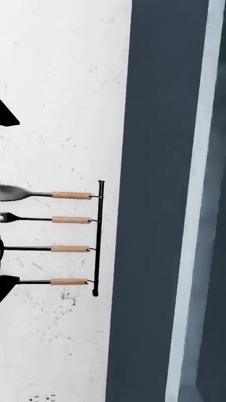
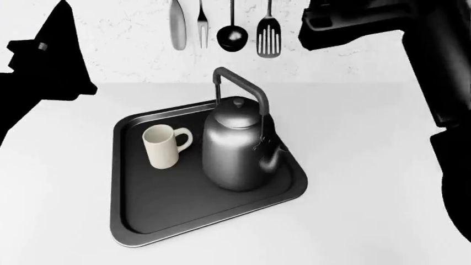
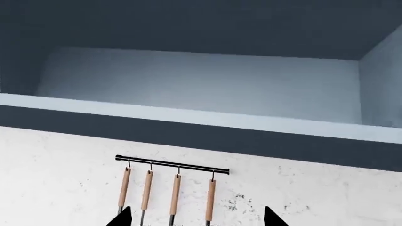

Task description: Pick the kettle from the counter and place it on the tray. Then pick the mug from the cabinet and place it on the tray. Then close the cabinet doors.

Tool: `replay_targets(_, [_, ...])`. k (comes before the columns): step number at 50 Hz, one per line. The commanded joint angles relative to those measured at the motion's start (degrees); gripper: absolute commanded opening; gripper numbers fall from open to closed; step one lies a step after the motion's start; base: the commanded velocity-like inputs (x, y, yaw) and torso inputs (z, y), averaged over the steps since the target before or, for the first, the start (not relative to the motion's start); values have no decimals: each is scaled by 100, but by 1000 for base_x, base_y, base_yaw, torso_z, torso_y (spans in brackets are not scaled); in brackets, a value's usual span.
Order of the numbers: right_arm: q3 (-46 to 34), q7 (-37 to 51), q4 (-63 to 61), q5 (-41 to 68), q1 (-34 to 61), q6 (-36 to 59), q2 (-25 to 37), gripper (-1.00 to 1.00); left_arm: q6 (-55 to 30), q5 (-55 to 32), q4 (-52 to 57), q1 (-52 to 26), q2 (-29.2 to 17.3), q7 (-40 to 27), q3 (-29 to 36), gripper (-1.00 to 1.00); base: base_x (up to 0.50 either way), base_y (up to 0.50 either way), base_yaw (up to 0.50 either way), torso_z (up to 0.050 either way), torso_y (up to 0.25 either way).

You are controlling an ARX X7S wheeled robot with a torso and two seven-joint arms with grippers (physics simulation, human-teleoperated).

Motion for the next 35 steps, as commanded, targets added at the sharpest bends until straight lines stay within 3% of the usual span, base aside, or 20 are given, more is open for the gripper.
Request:
replay_targets(1, [815,1106,-1543,769,-417,-232,967,100,92,-153,1296,176,-371,-733,-565,100,0,0,0,0,0])
replay_targets(4, [1151,1221,-1626,1015,-546,-216,1074,100,138,-113,1524,233,-496,-849,-716,100,0,0,0,0,0])
replay_targets(10, [2484,1720,-1621,2056,-651,950,385,100,1085,234,1559,661,-1081,-1065,-526,100,0,0,0,0,0])
replay_targets(20, [2719,1980,-1578,2261,-667,1172,346,100,2807,690,1555,1330,-2300,-1572,64,100,0,151,0,0,0])
replay_targets(35, [2893,2115,-1561,2460,-683,1309,249,100,3260,940,1492,1809,-2528,-1629,90,100,0,500,0,0,0])
